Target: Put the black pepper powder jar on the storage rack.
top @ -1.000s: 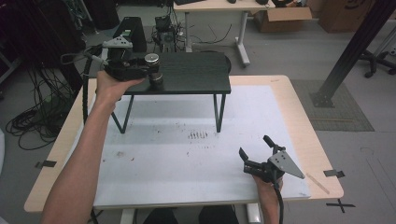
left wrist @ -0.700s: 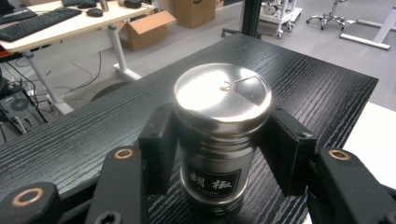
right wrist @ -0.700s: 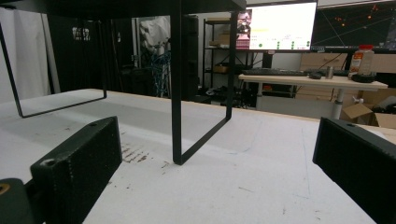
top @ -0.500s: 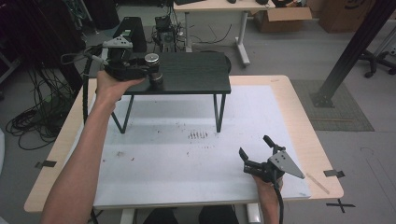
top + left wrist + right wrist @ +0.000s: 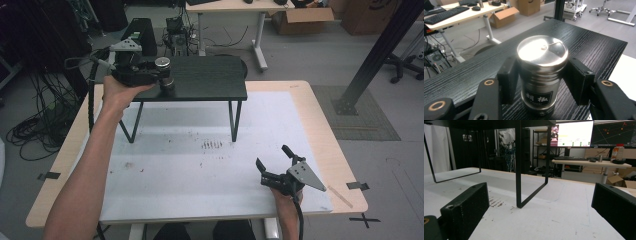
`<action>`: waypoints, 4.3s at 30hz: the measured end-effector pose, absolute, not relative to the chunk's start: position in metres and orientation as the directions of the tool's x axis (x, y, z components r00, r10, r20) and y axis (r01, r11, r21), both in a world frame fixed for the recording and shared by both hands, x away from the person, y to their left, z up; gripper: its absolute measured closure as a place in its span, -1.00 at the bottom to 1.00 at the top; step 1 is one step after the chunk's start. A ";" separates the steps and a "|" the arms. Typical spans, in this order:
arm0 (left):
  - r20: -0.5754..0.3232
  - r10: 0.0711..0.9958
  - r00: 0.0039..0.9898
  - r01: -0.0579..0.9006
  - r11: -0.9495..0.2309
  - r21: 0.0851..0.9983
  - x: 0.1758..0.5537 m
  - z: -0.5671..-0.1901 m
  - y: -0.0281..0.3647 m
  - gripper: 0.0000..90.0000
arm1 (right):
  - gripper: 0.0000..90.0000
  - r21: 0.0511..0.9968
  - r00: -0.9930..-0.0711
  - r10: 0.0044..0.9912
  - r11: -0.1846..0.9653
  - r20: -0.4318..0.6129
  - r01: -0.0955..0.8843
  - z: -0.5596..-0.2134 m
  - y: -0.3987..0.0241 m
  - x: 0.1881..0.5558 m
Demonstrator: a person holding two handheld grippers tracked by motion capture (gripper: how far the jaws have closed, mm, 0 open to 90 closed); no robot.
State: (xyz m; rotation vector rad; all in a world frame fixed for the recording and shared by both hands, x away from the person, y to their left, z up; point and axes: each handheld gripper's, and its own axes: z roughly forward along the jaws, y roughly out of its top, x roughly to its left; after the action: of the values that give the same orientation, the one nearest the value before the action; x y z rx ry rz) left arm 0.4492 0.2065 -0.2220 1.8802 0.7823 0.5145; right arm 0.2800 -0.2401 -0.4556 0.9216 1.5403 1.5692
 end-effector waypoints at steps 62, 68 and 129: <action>0.053 0.766 0.640 0.217 -0.247 0.944 0.368 -0.241 0.261 -0.99 | -0.97 1.000 -0.470 0.882 -0.005 -0.005 -0.020 -0.456 -0.240 0.280; 0.051 0.774 0.631 0.209 -0.233 0.950 0.357 -0.253 0.267 -0.99 | -0.97 1.000 -0.470 0.882 -0.004 -0.006 -0.021 -0.456 -0.240 0.280; -0.013 0.901 0.433 0.181 -0.072 0.981 0.283 -0.425 0.347 -0.98 | -0.97 1.000 -0.471 0.882 -0.001 -0.007 -0.017 -0.456 -0.240 0.280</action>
State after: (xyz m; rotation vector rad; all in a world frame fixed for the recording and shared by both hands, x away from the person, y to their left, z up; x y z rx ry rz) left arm 0.2829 0.3469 -0.4246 1.5494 0.9865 0.7931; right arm 0.2802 -0.2396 -0.4555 0.9213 1.5483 1.5658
